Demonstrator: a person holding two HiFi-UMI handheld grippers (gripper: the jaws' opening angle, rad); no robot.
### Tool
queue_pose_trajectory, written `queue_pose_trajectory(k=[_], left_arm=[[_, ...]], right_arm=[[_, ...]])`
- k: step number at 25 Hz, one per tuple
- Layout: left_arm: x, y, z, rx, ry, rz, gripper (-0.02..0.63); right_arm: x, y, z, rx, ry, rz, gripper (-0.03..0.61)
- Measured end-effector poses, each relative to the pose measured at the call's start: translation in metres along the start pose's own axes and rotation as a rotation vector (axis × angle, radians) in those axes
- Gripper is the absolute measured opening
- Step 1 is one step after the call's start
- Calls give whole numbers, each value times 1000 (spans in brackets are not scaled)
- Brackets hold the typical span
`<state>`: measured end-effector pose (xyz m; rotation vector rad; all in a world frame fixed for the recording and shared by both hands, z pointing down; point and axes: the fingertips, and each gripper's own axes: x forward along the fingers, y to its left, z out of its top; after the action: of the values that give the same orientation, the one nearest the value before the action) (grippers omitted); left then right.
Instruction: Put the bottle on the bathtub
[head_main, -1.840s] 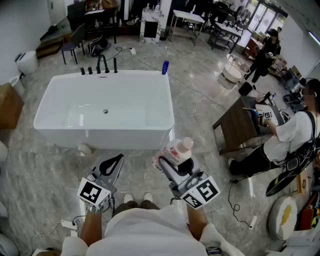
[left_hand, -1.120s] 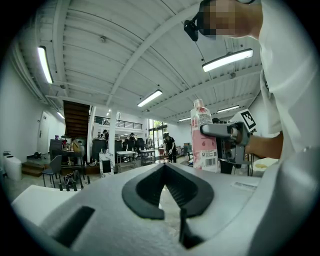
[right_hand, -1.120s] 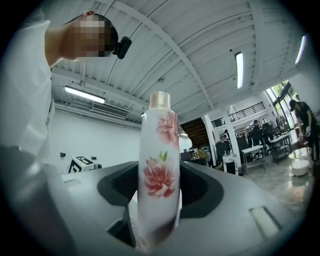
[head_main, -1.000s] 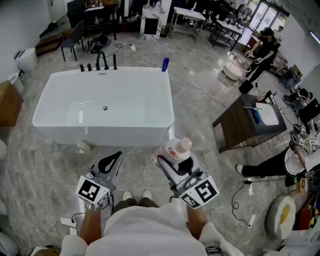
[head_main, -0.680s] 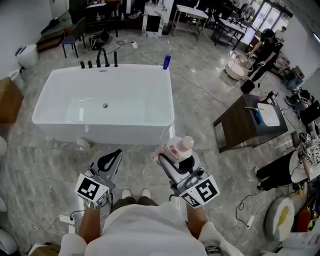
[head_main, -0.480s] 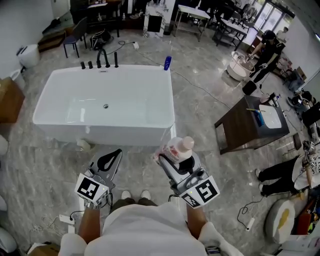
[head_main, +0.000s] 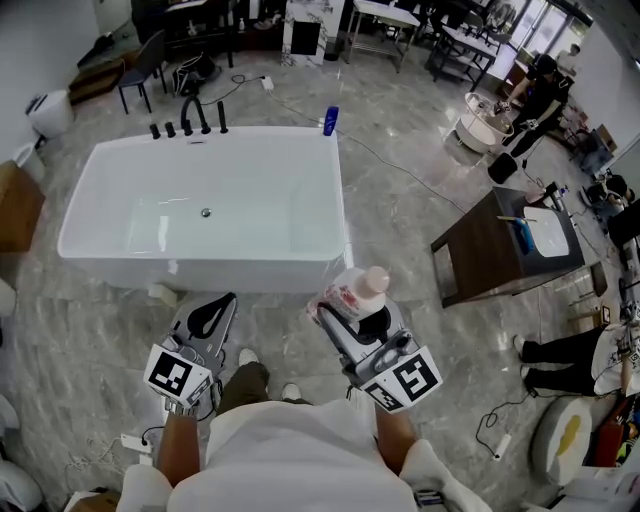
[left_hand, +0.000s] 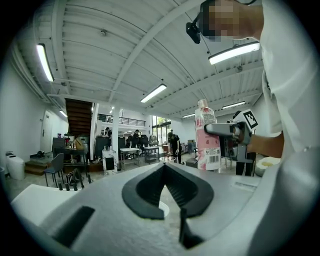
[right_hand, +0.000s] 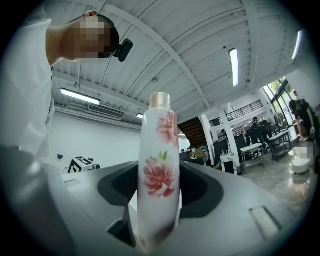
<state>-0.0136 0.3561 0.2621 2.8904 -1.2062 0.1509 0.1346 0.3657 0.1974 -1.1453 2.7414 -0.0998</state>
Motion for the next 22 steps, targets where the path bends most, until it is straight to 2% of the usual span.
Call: queue_pose_trajectory(k=[7,16,22], left_arm=[[58,81,-16,-29,0,-35,0],[150,260,-23,-27,0,-104,1],[197,324,-1,-62,-56,-126,2]], right_arm=[[81,-54,-21,7,35,-37,236],[267,-123,-33,3,47,-95,236],[335,-156,-30,1,72,-107,236]])
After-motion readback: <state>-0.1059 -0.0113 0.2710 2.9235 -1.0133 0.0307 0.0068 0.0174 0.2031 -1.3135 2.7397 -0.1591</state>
